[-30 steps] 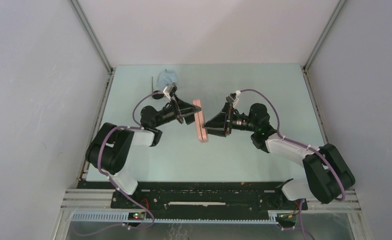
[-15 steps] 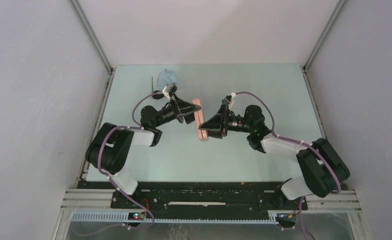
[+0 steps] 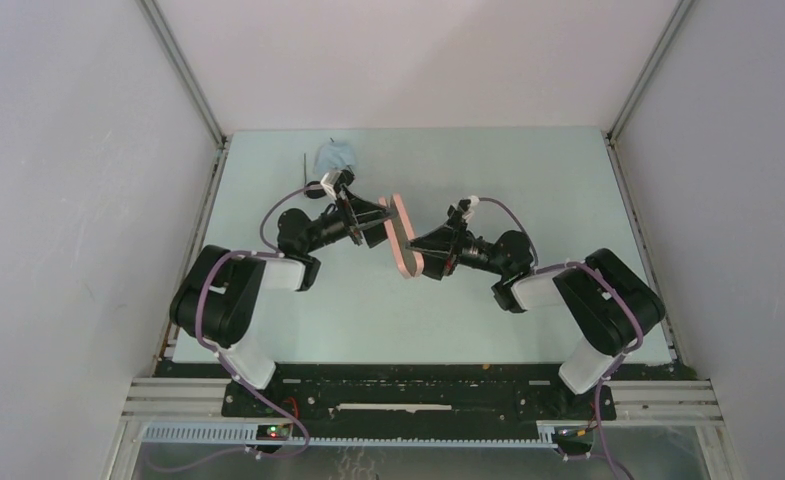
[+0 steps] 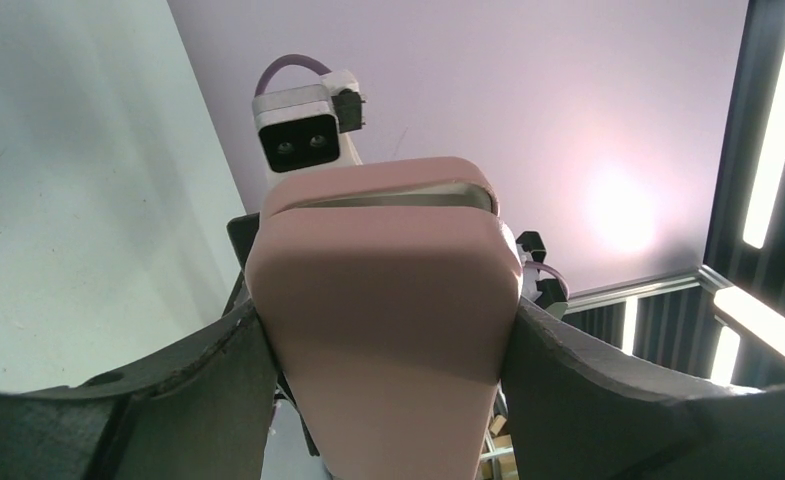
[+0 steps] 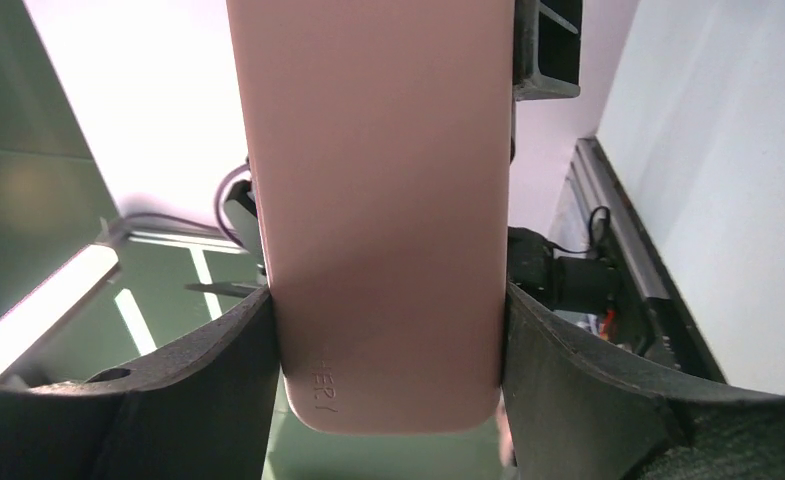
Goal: Organize the sunglasses
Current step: Open the sunglasses case.
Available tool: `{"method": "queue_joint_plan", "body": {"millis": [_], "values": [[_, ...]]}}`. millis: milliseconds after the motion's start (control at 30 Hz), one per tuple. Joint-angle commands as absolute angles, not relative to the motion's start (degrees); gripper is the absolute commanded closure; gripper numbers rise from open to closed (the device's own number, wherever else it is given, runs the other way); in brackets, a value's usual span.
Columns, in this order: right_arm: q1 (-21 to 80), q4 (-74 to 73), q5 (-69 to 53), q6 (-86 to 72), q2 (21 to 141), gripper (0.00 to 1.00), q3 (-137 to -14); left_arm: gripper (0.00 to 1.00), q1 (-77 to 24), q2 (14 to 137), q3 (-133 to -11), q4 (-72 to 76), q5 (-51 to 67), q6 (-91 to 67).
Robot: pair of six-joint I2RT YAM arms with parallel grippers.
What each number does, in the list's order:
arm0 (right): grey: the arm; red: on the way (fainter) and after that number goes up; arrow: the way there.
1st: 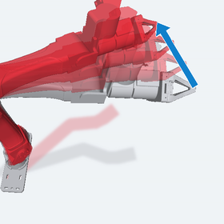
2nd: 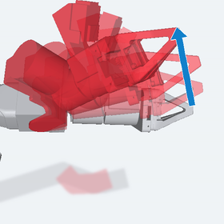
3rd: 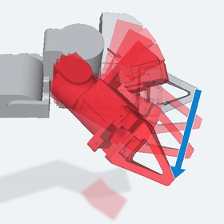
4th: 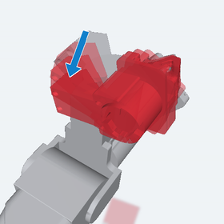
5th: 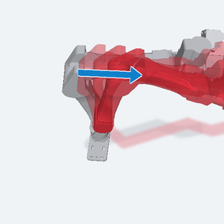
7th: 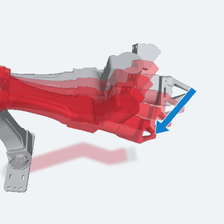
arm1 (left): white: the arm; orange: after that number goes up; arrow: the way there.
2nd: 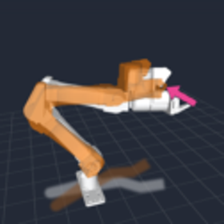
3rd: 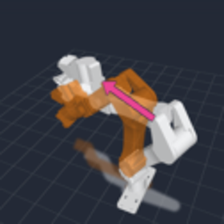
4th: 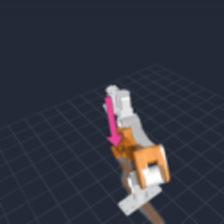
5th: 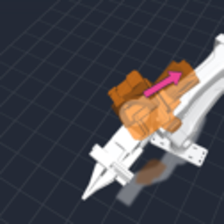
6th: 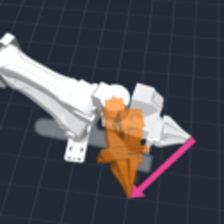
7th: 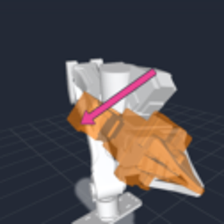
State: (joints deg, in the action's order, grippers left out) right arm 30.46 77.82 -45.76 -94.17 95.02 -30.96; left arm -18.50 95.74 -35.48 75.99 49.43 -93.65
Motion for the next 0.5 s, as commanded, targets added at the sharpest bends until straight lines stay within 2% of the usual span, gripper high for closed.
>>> {"method": "queue_joint_plan", "body": {"millis": [0,167,467], "values": [[29.9,86.9,-40.6,-108.3,96.8,0.67,-29.8,1.0,-17.8,92.2,-38.0,82.4,54.0,-90.3],[29.5,87.1,-38.5,-116.8,98.4,0.72,-29.8,1.0,-17.7,91.5,-39.5,82.5,56.8,-87.8],[29.7,87.1,-34.6,-126.2,97.3,0.72,-29.2,1.0,-17.4,88.5,-38.8,82.7,58.9,-85.6]]}}
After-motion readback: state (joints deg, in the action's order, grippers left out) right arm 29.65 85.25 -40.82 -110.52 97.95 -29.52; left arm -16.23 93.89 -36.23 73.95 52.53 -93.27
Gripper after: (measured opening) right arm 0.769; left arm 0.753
